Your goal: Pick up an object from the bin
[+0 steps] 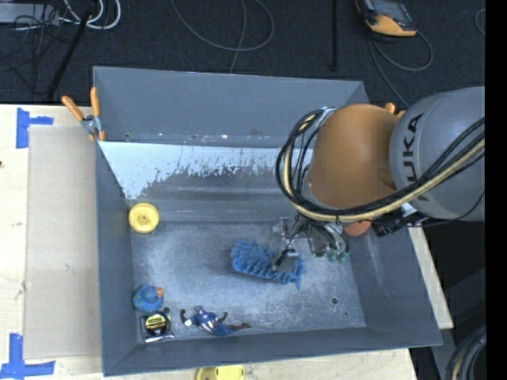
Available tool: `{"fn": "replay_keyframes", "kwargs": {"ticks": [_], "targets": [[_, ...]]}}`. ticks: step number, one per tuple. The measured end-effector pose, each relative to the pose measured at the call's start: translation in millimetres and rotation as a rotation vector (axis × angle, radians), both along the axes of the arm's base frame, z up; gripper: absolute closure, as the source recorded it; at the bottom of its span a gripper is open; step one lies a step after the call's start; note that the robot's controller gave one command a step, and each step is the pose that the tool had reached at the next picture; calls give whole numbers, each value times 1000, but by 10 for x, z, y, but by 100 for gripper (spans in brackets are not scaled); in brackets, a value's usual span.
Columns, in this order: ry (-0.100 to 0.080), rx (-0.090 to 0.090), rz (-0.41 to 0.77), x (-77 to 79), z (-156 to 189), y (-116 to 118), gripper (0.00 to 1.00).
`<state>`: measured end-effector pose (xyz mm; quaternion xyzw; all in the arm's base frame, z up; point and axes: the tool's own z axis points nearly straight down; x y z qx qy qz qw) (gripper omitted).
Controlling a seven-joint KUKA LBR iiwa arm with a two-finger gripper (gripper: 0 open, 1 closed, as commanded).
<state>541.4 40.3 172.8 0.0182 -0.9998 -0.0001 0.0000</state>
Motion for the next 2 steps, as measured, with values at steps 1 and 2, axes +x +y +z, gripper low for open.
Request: {"fn": "replay_keyframes", "kwargs": {"ticks": [1, 2], "targets": [[7, -1, -2, -27, 254, -14, 100], [0, 0, -9, 255, 689, -45, 100]]}}
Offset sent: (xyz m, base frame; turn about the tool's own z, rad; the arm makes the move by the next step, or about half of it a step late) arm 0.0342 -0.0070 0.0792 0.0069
